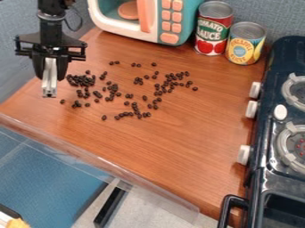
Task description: Sweep into pile
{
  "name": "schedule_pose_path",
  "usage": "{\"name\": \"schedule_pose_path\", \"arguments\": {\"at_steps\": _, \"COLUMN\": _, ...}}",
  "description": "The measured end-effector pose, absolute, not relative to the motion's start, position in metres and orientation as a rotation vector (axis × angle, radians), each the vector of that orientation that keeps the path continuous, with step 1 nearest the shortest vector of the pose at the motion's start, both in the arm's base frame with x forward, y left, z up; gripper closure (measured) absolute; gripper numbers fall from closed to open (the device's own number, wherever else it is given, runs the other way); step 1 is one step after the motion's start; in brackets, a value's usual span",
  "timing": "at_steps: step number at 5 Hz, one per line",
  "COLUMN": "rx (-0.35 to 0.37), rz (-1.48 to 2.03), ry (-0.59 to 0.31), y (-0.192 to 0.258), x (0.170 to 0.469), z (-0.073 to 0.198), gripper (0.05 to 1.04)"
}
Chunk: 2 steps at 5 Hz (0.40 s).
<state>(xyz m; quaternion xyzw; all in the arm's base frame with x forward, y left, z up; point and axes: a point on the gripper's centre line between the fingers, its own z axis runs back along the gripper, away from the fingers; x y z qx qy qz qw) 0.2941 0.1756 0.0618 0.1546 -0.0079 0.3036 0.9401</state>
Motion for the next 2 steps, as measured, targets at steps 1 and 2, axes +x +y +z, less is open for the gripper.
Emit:
{"name": "schedule_pose_path", "arguments": {"at_steps": 1, "rx": 0.426, "rz": 0.541, "ry": 0.066, "y": 0.185, "x": 0.293, "z": 0.051, "gripper": 0.697}}
{"name": "schedule_pose_path", "arguments": {"at_steps": 2, "rx": 0.488, "rz": 0.473, "ry": 0.09, "y": 0.197, "x": 0.289, "z": 0.05, "gripper": 0.697}}
